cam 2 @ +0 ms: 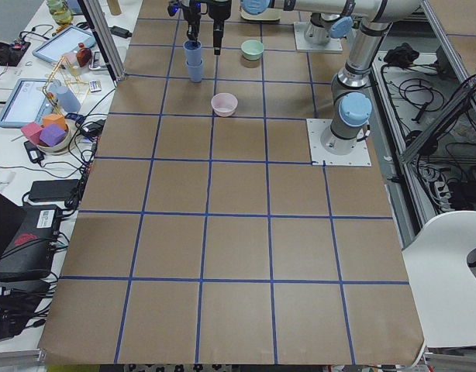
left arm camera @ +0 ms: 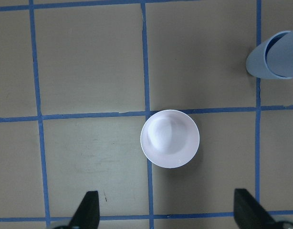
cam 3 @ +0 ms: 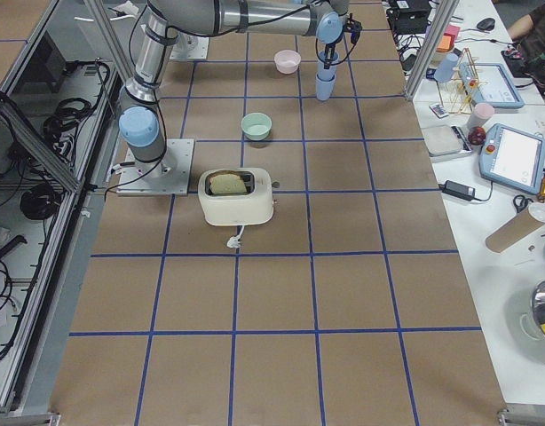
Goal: Stack blue cups with both arms
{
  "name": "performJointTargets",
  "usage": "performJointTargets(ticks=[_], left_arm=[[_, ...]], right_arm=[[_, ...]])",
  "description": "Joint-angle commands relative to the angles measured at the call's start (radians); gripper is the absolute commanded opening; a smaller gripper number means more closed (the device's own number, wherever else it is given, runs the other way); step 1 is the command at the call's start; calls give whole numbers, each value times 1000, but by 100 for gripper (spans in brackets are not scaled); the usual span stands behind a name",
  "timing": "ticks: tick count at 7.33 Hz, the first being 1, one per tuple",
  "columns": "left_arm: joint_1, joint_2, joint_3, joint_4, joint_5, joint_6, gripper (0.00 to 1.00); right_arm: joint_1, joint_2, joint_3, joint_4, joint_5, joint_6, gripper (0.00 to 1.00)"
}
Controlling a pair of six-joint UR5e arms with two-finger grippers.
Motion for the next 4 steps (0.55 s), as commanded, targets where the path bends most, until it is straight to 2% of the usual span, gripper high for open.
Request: performJointTargets(ticks=[1,3,4], left_arm=[[-1,0,-1,4,-5,-1,100],[2,0,-1,7,-6,-1,100],[2,0,-1,7,-8,-1,100]], right_arm=[[-1,17,4,1,-1,-2,4],[-15,22,-5,4,-4,-9,87],[-37,7,-28,2,-5,-107,94]])
